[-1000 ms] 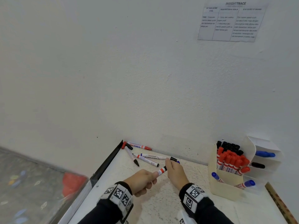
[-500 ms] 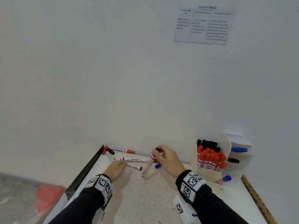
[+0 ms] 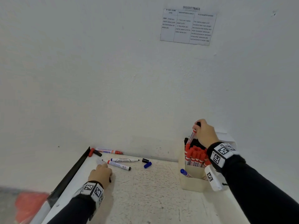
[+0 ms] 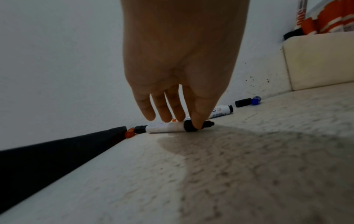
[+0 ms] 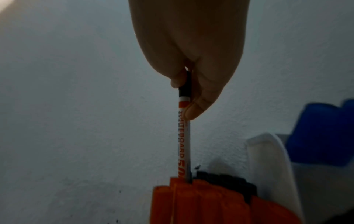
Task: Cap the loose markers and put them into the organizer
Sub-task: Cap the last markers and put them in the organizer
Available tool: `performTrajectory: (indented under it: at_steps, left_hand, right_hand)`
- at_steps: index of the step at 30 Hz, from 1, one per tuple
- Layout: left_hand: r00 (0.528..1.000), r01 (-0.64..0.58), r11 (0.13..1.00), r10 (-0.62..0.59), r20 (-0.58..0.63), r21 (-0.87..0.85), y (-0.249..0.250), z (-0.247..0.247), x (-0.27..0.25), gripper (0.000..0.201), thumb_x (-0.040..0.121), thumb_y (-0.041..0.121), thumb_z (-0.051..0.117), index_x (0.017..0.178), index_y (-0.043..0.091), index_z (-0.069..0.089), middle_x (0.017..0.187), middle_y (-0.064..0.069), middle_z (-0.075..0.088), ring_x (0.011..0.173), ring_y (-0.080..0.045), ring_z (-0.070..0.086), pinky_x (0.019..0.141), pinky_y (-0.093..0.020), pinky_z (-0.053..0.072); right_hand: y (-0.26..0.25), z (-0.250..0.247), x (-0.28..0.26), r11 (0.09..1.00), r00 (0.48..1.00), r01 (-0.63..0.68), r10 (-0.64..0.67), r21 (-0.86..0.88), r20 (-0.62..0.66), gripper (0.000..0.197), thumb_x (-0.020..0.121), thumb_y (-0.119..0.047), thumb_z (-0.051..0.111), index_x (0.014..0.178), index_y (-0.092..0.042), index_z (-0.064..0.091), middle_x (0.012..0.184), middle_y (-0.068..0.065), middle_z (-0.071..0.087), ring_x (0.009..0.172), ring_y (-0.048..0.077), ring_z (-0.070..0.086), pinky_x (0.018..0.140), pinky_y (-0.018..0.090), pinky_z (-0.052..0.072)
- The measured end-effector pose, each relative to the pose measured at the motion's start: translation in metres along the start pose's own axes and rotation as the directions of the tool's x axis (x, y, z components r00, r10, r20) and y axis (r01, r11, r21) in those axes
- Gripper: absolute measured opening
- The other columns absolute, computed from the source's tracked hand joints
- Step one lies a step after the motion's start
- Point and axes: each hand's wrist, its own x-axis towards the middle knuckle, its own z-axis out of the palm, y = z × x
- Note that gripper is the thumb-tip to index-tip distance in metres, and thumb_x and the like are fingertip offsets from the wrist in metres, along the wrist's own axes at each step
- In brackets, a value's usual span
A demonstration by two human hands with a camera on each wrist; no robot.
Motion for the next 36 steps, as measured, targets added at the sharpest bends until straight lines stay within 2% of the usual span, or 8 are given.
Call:
performTrajectory:
  at_steps: [4,8,13,16,19,26,30,36]
  left_hand:
    - [0.999,-0.051,0.999,0.05,-0.015,-0.009,0.002,0.0,-0.004,0.026,0.094,0.016,0.046,0.118,0.021,0.055,0.125,-0.001,0.044,0.114,-0.018,0.046,0.1,-0.028,0.04]
    - [0.99,-0.094,0.995,0.096,-0.101,0.025,0.003,-0.003,-0.005,0.024,0.096,0.026,0.041,0.119,0.029,0.049,0.127,0.005,0.048,0.118,-0.015,0.043,0.099,-0.03,0.034]
    - [0.965,-0.096,0.992,0.071,-0.253,-0.086,0.014,-0.019,-0.006,0.027,0.1,0.03,0.029,0.123,0.03,0.043,0.116,0.009,0.056,0.104,-0.013,0.053,0.082,-0.027,0.033]
    - [0.96,-0.064,0.956,-0.02,-0.281,-0.288,0.021,-0.028,-0.003,0.029,0.1,0.031,0.028,0.125,0.025,0.041,0.114,0.005,0.055,0.09,-0.014,0.056,0.068,-0.024,0.035]
    - [0.962,-0.033,0.877,-0.102,-0.252,-0.48,0.03,-0.034,-0.003,0.027,0.099,0.032,0.032,0.12,0.02,0.043,0.11,0.001,0.057,0.086,-0.015,0.055,0.069,-0.027,0.043]
    - [0.964,0.133,0.66,-0.258,-0.057,-0.739,0.038,-0.022,0.002,0.03,0.099,0.03,0.033,0.116,0.008,0.045,0.086,-0.011,0.063,0.071,-0.024,0.058,0.067,-0.035,0.05]
    - [0.923,0.306,0.396,-0.347,0.167,-0.866,0.044,-0.016,-0.001,0.028,0.099,0.027,0.029,0.11,0.009,0.046,0.091,-0.015,0.055,0.051,-0.02,0.047,0.038,-0.023,0.036]
    - [0.869,0.446,0.16,-0.311,0.384,-0.881,0.038,-0.007,-0.005,0.021,0.094,0.013,0.039,0.106,0.001,0.051,0.08,-0.012,0.05,0.053,-0.018,0.043,0.047,-0.025,0.039]
  right_hand:
    - [0.009,0.011,-0.003,0.983,0.993,0.003,0.02,-0.186,0.12,0.024,0.096,-0.016,0.043,0.116,-0.009,0.055,0.112,0.016,0.061,0.101,0.031,0.058,0.089,0.033,0.045]
    - [0.001,0.012,-0.005,0.979,1.0,-0.002,0.002,-0.203,0.002,0.015,0.095,-0.021,0.045,0.109,-0.017,0.047,0.092,0.011,0.066,0.076,0.026,0.059,0.068,0.034,0.049]
    - [-0.008,0.01,-0.005,0.96,0.991,-0.024,0.059,-0.277,0.118,0.017,0.095,-0.017,0.046,0.109,-0.008,0.052,0.097,0.01,0.062,0.07,0.017,0.049,0.055,0.02,0.033]
    - [-0.007,0.018,-0.006,0.912,0.953,-0.03,0.149,-0.408,0.265,0.026,0.096,-0.024,0.045,0.111,-0.007,0.057,0.106,0.009,0.062,0.093,0.021,0.057,0.075,0.02,0.044]
    - [-0.003,0.03,-0.004,0.86,0.922,-0.004,0.2,-0.51,0.331,0.034,0.098,-0.026,0.035,0.116,-0.008,0.058,0.123,0.011,0.059,0.113,0.026,0.054,0.099,0.033,0.041]
    - [-0.011,0.03,-0.002,0.807,0.907,0.052,0.208,-0.588,0.365,0.034,0.093,-0.02,0.047,0.124,-0.006,0.053,0.127,0.012,0.056,0.115,0.025,0.054,0.097,0.03,0.043]
    - [-0.015,0.036,-0.012,0.814,0.832,0.143,0.208,-0.563,0.513,0.043,0.095,-0.018,0.045,0.137,-0.009,0.042,0.142,0.007,0.044,0.128,0.021,0.045,0.102,0.025,0.036]
    - [-0.022,0.042,-0.016,0.843,0.837,0.195,0.123,-0.501,0.533,0.045,0.091,-0.001,0.047,0.134,-0.014,0.046,0.145,0.006,0.038,0.131,0.021,0.039,0.105,0.025,0.033]
